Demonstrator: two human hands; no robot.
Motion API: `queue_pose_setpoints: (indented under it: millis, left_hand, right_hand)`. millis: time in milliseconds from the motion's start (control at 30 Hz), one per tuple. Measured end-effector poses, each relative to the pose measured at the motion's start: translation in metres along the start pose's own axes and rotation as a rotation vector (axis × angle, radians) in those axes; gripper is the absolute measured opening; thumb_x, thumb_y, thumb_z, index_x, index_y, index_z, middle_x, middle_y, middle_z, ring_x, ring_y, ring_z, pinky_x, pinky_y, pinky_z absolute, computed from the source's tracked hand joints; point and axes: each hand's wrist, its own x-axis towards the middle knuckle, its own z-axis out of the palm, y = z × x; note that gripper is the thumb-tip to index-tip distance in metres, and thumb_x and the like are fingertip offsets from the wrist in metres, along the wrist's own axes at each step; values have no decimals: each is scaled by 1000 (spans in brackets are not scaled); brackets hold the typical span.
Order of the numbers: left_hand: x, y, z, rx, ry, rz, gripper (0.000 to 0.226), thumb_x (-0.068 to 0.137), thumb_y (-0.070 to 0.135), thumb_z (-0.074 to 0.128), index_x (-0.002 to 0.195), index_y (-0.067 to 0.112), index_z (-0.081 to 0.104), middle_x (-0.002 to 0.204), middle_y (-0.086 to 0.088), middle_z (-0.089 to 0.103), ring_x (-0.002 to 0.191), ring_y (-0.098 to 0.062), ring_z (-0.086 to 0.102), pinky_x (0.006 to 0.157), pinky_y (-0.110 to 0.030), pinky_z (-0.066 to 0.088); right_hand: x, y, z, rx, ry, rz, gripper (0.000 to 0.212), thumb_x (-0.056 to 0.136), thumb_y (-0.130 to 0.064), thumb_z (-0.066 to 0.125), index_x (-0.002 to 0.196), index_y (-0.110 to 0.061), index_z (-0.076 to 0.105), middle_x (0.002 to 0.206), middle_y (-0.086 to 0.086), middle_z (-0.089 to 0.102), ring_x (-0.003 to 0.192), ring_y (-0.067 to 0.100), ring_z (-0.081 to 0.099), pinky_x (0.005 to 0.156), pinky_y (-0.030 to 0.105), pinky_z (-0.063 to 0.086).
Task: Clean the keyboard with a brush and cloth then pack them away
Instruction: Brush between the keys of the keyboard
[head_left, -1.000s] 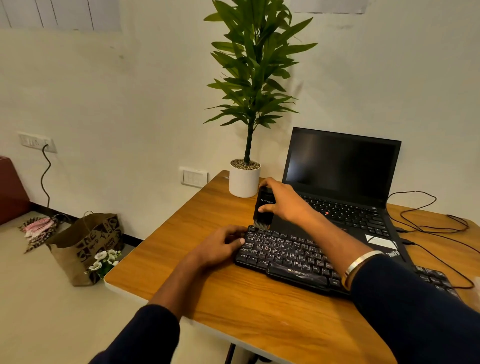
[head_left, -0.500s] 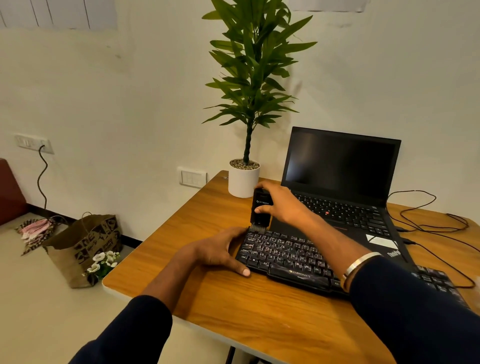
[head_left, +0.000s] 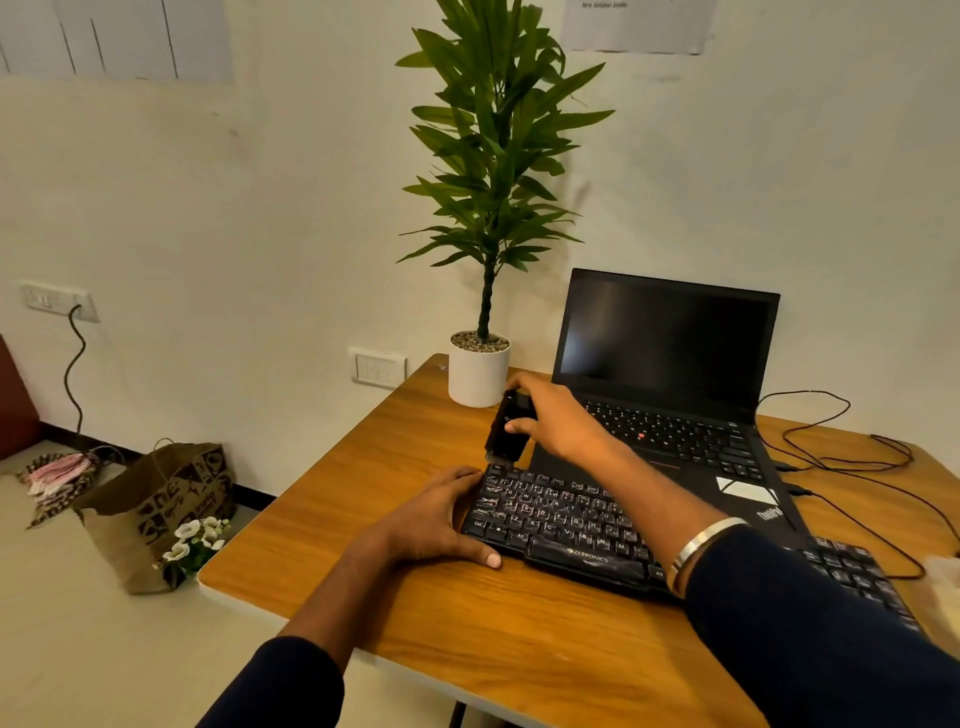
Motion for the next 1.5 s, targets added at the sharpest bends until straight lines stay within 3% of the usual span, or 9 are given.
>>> queue_pose_setpoints:
  millis: [233,433,867,1133,1333,1500]
  left_hand:
    - [-3,1,1,20,17,3,134,45,74,78,155,21,22,157,7,19,142,-14,25,119,-38,29]
    - [-4,-1,2,23,34,5,141,40,81,76,155,20,22,157,8,19,142,-13,25,119,-37,29]
    - [0,-5,5,56,71,59,135,46,82,74,155,22,22,157,11,19,137,-3,23,114,-24,27]
    - [1,-10,8,85,88,63,123,55,75,77,155,29,22,153,20,19,139,0,24,116,-25,28]
    - [3,-10,8,128,100,62,119,58,76,75,154,30,22,155,22,18,140,3,23,113,-19,26]
    - [3,-11,9,141,106,57,118,58,76,75,154,31,23,150,28,17,139,6,20,106,-7,20]
  right_hand:
    - [-1,13,-36,-218,-156,64,54,86,-16,68,136,-20,48,137,10,53,126,28,49,104,40,39]
    - [-5,2,-25,-27,-28,-16,50,86,-11,66,133,-18,50,134,9,55,124,24,50,100,33,41]
    - [-5,65,-67,-222,-252,58,57,86,-29,68,139,-24,47,140,3,52,129,23,47,108,39,37]
    - [7,67,-45,17,-14,-70,49,85,-26,69,131,-21,53,126,4,61,115,19,56,96,28,42]
    - [2,83,-49,-83,-165,-94,56,88,-32,65,140,-25,46,136,3,55,126,20,50,105,33,38]
    - [-4,95,-81,-190,-307,-83,55,87,-35,66,139,-28,48,141,-5,51,128,16,48,106,28,35]
